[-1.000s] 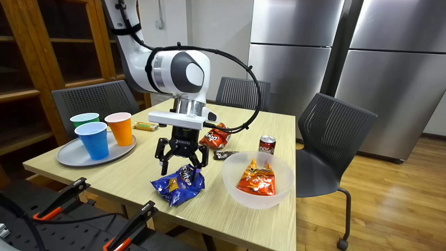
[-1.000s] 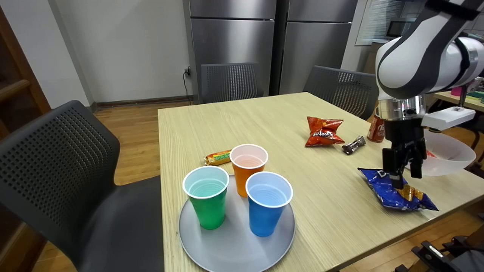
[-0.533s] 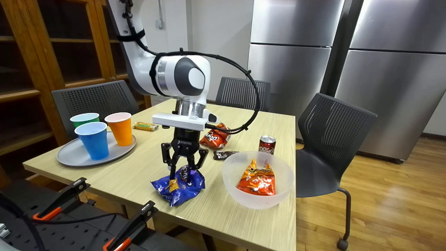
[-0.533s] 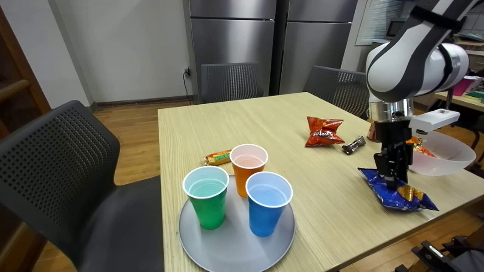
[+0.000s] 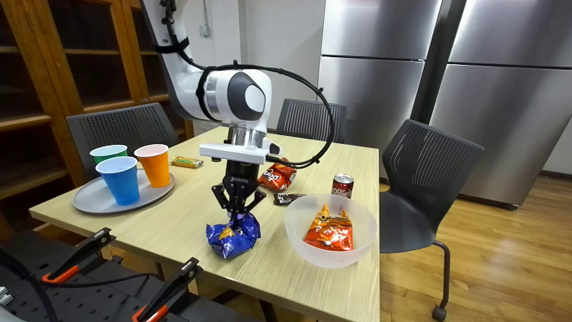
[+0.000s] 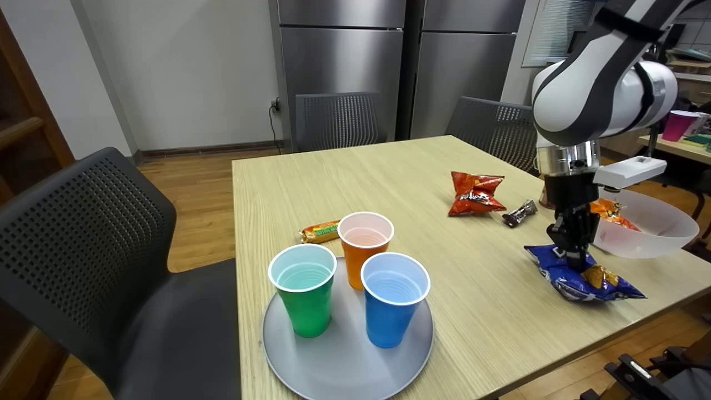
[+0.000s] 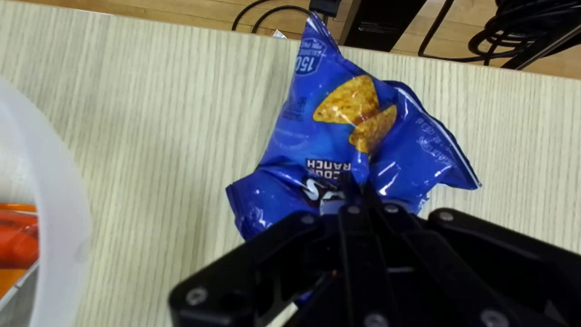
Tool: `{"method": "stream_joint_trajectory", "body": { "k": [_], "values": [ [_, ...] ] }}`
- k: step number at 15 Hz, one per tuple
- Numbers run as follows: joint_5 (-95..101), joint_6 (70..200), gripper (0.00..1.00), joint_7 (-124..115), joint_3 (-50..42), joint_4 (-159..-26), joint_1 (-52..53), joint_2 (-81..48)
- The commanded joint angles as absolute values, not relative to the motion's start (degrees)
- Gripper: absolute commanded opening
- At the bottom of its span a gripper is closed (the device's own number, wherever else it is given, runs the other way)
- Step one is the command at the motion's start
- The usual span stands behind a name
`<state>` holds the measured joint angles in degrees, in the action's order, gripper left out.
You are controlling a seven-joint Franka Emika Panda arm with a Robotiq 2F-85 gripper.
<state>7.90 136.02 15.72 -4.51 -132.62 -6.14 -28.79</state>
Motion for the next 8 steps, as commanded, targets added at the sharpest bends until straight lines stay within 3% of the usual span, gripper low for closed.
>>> {"method": "stream_joint_trajectory", "body": {
  "k": [1,8],
  "values": [
    [8.48,133.78,0.0,16.49,-3.76,-131.19,-6.66,-28.11],
    [9.68,135.42,0.0,17.48,-3.74,-132.89,-6.52,-22.57]
  ]
}}
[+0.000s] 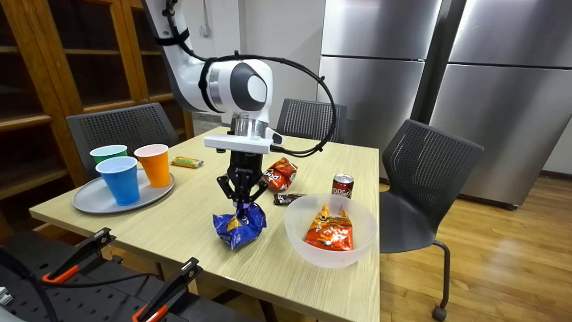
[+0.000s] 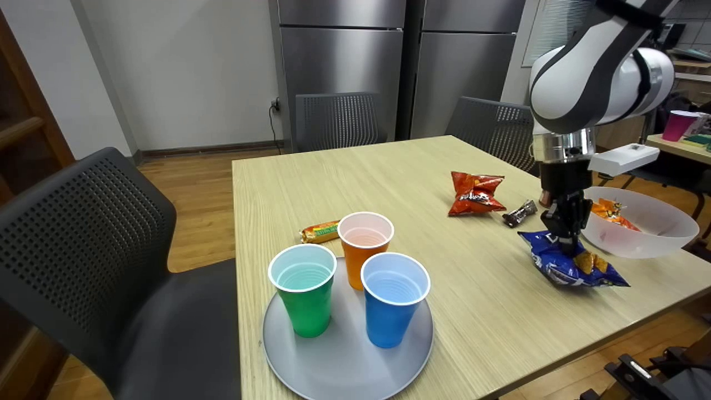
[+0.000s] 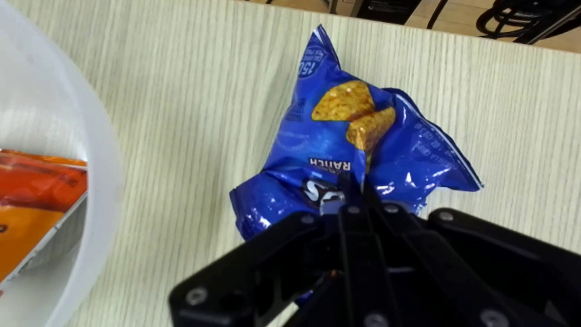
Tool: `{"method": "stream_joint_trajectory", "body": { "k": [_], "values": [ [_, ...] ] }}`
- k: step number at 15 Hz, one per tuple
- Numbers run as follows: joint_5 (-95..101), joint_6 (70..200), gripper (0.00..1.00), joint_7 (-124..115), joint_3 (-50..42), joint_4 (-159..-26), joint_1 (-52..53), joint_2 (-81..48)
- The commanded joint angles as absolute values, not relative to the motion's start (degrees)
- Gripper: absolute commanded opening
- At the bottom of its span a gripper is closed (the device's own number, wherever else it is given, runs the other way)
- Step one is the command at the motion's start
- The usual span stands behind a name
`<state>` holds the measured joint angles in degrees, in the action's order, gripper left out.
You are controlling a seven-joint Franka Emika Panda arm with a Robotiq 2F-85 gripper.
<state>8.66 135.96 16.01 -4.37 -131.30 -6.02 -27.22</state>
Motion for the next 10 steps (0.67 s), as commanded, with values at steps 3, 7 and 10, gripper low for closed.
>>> {"method": "stream_joint_trajectory", "body": {
  "k": [3,7,10],
  "values": [
    [9.22,136.53,0.0,18.49,-3.84,-133.96,-6.98,-18.7],
    [8.37,137.03,0.0,19.17,-4.51,-134.37,-7.96,-14.12],
    [8.17,137.3,0.0,18.95,-5.42,-134.32,-8.8,-11.41]
  ]
}}
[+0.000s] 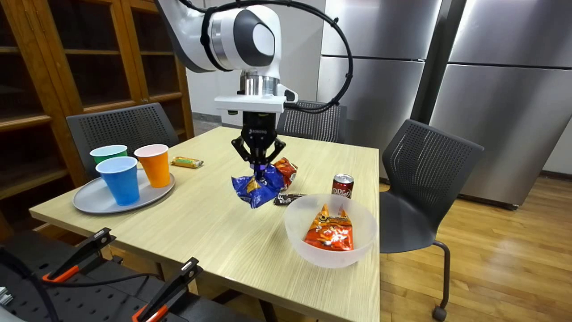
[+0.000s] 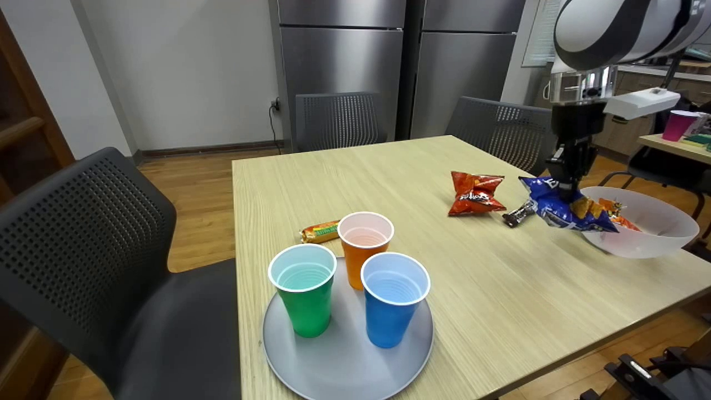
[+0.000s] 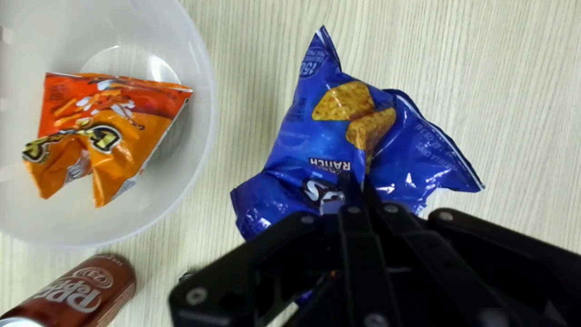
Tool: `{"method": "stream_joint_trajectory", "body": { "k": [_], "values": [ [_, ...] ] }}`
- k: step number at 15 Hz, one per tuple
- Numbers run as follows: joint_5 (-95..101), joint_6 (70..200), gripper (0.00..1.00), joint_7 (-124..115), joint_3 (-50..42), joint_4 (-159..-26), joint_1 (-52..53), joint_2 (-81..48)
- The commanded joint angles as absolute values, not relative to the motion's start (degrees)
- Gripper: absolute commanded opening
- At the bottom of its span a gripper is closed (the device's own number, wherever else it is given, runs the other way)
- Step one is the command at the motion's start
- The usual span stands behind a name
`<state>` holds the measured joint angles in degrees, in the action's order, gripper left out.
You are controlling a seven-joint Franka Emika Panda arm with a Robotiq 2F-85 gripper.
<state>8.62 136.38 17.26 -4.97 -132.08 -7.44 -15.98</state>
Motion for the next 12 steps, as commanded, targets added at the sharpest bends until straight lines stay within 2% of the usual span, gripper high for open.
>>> {"method": "stream_joint_trajectory", "body": {
  "k": [1,12],
  "values": [
    [7.94,137.35,0.0,19.04,-5.83,-134.24,-9.23,-10.68],
    [6.03,137.51,0.0,16.56,-11.29,-131.45,-13.37,-11.32]
  ]
}}
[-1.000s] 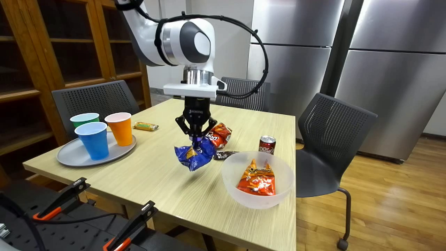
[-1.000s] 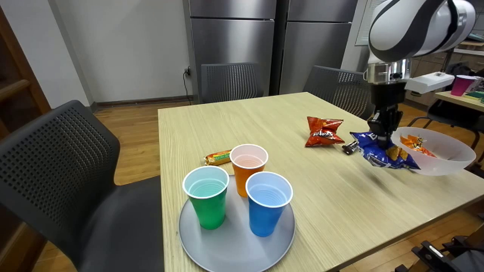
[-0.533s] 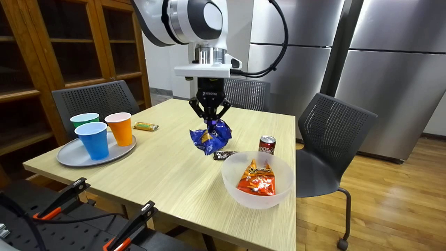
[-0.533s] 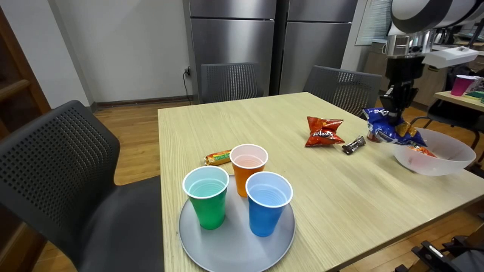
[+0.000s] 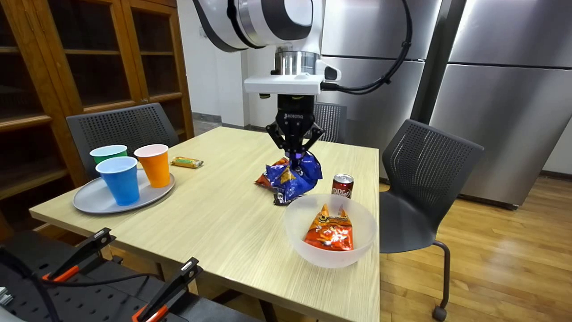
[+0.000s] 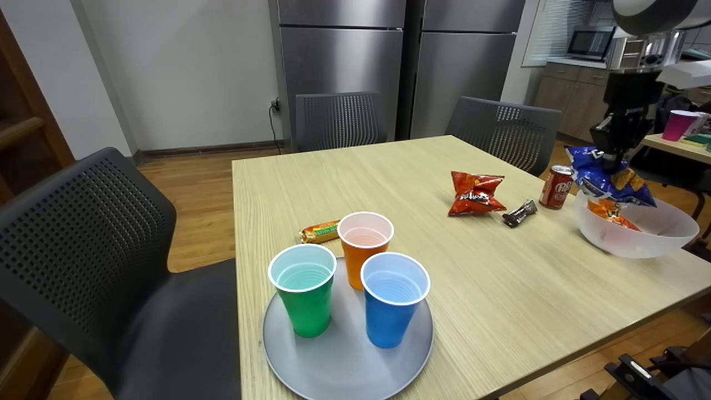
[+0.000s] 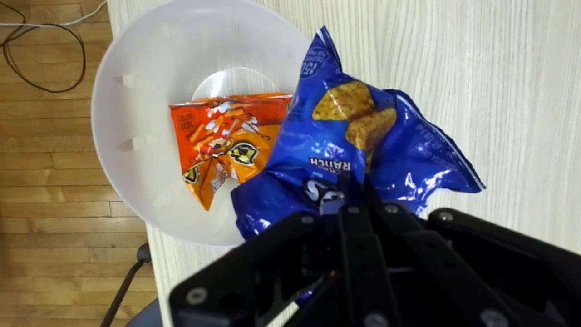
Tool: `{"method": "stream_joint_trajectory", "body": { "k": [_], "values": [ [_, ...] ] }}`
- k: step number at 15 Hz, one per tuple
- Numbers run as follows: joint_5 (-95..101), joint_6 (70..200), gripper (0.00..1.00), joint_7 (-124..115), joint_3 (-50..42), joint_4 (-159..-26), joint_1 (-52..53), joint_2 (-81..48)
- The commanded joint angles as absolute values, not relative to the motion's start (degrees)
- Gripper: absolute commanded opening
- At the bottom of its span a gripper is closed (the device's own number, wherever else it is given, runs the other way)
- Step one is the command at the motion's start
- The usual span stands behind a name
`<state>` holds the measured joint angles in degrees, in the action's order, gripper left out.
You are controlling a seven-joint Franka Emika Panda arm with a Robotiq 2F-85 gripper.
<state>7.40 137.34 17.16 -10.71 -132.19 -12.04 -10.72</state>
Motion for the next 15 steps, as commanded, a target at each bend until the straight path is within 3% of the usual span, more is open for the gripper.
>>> {"method": "stream_joint_trajectory", "body": {
  "k": [1,15],
  "values": [
    [5.61,137.42,0.0,16.36,-11.6,-131.19,-13.68,-11.74],
    [-3.66,136.14,0.0,12.71,-11.93,-124.19,-17.13,-22.22]
  ]
}}
